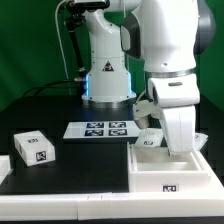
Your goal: Assemble cabinet
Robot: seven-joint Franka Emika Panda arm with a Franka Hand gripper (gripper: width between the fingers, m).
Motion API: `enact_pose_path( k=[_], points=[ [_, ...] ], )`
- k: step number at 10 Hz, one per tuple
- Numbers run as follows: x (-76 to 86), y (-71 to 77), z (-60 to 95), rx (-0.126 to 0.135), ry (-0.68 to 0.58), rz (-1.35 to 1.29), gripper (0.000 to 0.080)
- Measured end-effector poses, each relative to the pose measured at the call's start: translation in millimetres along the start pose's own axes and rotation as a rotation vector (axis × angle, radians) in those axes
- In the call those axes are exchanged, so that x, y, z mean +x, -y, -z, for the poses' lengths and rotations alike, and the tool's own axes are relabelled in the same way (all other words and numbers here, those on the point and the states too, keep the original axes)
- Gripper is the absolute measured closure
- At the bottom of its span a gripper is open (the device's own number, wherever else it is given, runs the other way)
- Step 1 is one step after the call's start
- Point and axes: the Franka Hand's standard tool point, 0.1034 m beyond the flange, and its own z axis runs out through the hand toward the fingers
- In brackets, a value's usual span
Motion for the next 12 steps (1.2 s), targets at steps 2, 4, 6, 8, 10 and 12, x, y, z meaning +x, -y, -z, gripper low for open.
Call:
enact_pose_path(
  k=[2, 4, 6, 8, 10, 12],
  points=[
    [-0.3, 0.2, -0.6, 0.001, 0.000, -0.001, 0.0551],
    [-2.9, -0.5, 1.2, -0.001, 0.001, -0.004, 0.0227],
    [-13.3, 0.0, 15.0, -0.023, 0.004, -0.038, 0.0062],
    [-20.6, 8.0, 31.6, -0.057, 0.003, -0.108, 0.0013],
    [-16.8, 28.0, 42.9, -0.089, -0.005, -0.214, 0.0004],
    [1.5, 58.2, 42.7, -0.126, -0.039, -0.391, 0.0002]
  ],
)
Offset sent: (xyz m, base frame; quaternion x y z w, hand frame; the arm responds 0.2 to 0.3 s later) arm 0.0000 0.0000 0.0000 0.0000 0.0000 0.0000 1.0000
